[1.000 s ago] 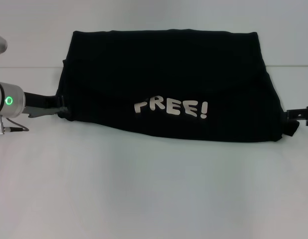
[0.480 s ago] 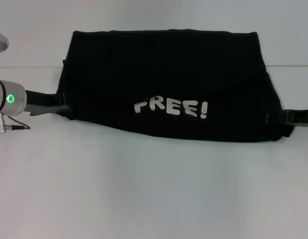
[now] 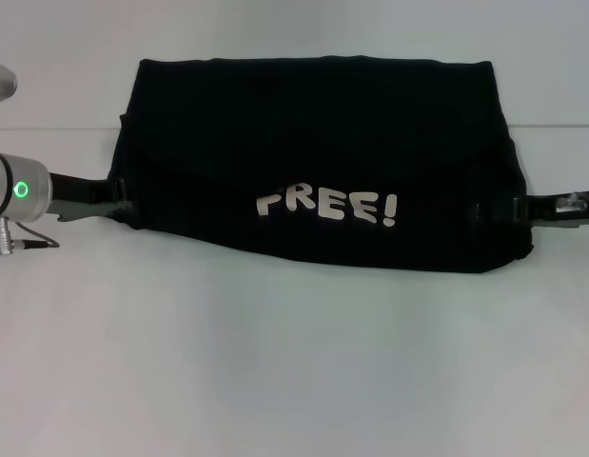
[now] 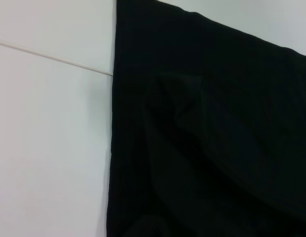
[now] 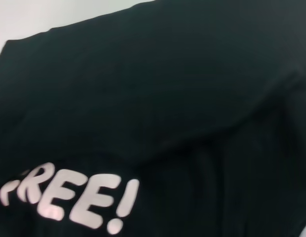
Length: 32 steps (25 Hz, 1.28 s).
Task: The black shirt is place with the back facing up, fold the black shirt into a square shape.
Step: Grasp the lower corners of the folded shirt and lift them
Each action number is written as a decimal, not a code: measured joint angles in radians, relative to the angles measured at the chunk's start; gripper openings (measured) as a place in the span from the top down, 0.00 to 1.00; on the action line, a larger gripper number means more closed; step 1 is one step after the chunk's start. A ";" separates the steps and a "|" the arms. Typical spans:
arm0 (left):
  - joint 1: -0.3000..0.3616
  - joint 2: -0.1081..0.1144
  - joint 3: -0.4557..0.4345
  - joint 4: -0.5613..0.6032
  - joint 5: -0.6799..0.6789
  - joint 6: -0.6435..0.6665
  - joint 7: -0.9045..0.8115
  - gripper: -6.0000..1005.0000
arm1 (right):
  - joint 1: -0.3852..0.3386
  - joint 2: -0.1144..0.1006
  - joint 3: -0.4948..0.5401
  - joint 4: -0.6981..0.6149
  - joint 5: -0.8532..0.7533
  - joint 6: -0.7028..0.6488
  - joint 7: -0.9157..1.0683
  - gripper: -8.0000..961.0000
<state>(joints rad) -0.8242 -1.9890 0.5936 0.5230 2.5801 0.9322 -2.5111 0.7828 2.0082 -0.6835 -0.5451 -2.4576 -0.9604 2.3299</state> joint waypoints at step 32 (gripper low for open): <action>0.001 -0.007 0.000 -0.001 0.000 -0.016 0.000 0.96 | 0.008 -0.005 -0.048 0.054 0.083 -0.016 -0.079 0.05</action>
<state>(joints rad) -0.8234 -1.9956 0.5936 0.5224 2.5802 0.9161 -2.5111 0.7907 2.0029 -0.7317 -0.4907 -2.3745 -0.9769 2.2513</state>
